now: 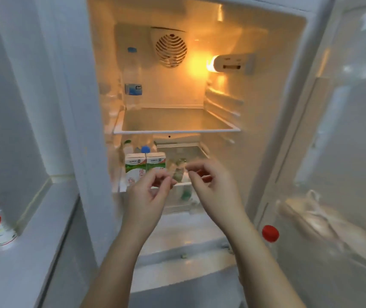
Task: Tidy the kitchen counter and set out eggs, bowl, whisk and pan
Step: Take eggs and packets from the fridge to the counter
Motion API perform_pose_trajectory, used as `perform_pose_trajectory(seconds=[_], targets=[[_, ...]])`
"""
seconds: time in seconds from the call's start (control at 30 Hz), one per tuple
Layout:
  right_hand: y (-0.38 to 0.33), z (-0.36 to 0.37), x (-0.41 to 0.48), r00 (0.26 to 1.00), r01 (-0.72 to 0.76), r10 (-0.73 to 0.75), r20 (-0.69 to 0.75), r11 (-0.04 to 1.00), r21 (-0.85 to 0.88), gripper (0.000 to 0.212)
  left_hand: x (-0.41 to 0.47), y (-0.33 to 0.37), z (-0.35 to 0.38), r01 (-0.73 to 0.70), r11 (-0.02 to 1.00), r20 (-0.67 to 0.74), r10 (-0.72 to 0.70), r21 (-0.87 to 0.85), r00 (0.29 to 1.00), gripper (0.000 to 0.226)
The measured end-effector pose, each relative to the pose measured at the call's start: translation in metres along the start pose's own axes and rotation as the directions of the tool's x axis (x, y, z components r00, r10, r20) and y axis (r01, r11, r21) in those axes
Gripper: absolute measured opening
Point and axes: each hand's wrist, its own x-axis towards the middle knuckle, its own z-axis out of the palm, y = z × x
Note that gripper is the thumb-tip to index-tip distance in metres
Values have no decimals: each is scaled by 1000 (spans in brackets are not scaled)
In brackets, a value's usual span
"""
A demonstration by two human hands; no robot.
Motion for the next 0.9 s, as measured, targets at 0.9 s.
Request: perform_pose_trajectory(seconds=[0.9], targets=[[-95,-198,-159,436,-889,193,-879,-57,-454,16,-30,153,219,-292,462,504,859,-837,-85,6]])
